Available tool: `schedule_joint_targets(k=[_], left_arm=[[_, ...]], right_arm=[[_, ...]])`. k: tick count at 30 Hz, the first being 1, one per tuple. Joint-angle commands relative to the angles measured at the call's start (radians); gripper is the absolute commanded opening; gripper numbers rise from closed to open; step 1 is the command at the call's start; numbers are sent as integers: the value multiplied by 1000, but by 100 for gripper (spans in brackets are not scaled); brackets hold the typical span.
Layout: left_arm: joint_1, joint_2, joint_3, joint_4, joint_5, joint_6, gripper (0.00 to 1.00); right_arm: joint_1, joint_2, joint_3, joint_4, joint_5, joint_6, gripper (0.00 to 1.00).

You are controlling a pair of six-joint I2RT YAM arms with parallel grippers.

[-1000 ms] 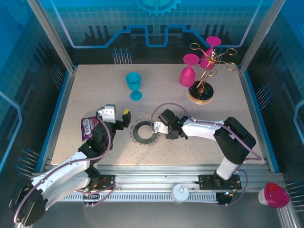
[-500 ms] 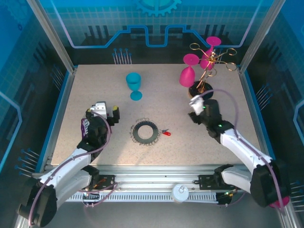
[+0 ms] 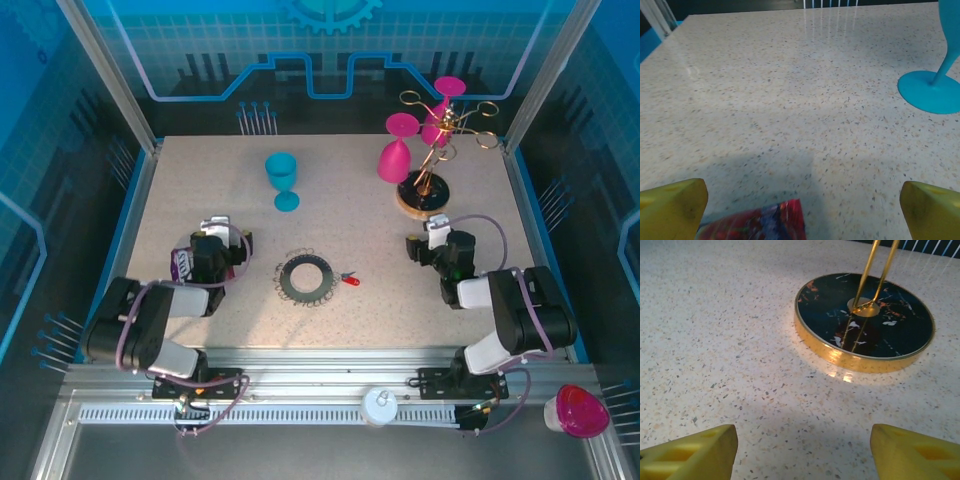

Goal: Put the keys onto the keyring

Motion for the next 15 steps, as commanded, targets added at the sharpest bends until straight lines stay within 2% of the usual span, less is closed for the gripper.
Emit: schedule_joint_targets(k=[1, 2, 15], left_arm=[[57, 75, 20, 182, 52, -31, 99], [60, 45, 40, 85, 21, -65, 99], [60, 60, 64, 76, 15, -57, 99]], right_arm=[[-24, 6, 29, 99, -48, 40, 74], [-27, 9, 51, 61, -11, 60, 75], [-33, 10, 61, 44, 4, 79, 81]])
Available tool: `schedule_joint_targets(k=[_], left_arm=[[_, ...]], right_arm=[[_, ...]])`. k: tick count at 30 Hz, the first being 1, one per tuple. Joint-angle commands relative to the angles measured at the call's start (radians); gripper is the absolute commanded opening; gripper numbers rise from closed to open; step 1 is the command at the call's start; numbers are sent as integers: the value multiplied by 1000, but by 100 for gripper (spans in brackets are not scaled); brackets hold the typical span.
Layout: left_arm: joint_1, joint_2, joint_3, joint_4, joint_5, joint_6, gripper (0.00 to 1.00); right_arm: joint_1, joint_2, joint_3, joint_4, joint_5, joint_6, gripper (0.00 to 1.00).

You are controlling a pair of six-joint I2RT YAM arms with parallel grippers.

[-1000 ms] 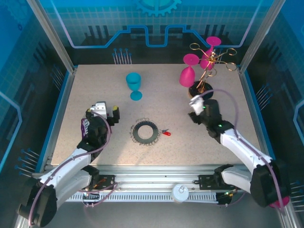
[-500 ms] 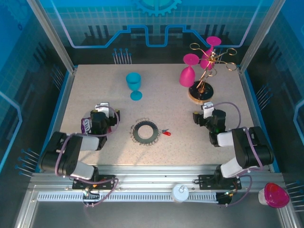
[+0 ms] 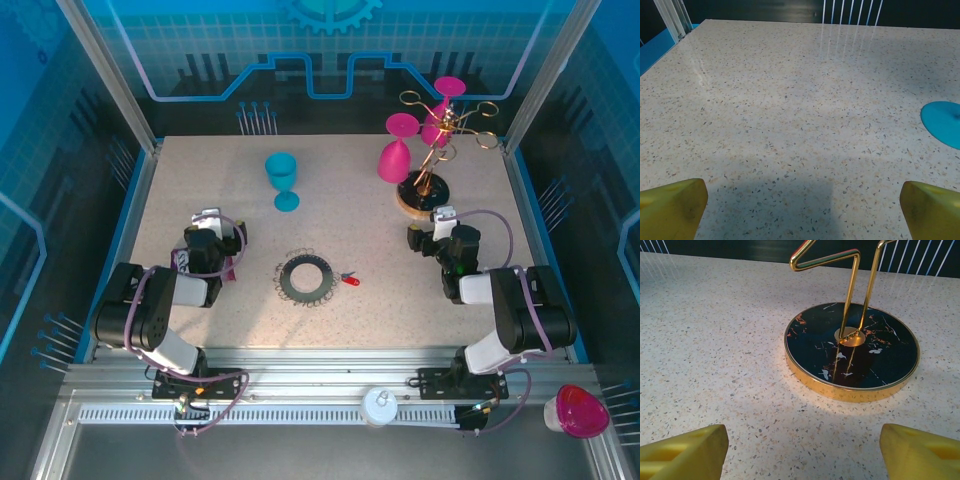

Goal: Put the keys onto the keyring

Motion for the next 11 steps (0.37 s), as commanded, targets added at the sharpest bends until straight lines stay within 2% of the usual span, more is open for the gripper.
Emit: schedule_joint_targets(k=[1, 7, 11], left_arm=[[3, 1, 19, 25, 6, -14, 99], [14, 0, 24, 10, 26, -22, 100], [14, 0, 19, 20, 27, -18, 99]], right_arm=[[-16, 6, 13, 25, 11, 12, 81], [-16, 6, 13, 25, 10, 12, 83], [-16, 6, 13, 25, 10, 12, 90]])
